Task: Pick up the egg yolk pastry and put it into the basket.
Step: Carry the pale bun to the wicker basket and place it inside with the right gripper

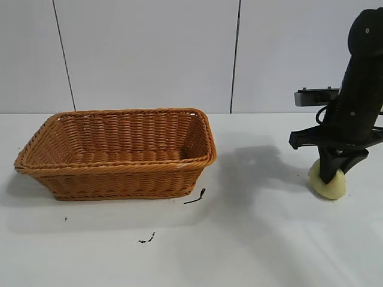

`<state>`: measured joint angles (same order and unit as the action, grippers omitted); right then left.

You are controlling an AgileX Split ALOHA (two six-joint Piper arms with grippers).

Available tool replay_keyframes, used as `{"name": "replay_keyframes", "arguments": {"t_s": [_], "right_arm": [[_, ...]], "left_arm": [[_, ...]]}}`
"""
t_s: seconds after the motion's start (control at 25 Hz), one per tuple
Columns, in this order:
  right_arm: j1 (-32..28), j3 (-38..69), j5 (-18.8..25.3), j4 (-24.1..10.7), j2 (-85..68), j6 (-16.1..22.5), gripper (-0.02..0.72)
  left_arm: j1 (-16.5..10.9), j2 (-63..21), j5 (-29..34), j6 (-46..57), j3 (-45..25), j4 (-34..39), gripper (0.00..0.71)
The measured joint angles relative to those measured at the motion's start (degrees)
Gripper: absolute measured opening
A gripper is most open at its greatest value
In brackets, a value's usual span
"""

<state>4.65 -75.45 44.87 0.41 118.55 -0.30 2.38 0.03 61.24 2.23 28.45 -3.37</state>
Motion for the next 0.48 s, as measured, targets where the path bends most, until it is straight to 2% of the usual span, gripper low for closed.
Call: {"name": "replay_keyframes", "arguments": {"t_s": [0.2,0.48], "right_arm": [[0.0,-4.47,5.99,0.05,-0.64,-0.43,0.043],[0.0,-16.98,13.34,0.0,-8.13,-1.5,0.043]], "left_arm": [[0.0,0.0,0.0,0.0,0.0,0.0,0.695],[0.0,0.0,0.0,0.0,0.0,0.0,0.695]]}}
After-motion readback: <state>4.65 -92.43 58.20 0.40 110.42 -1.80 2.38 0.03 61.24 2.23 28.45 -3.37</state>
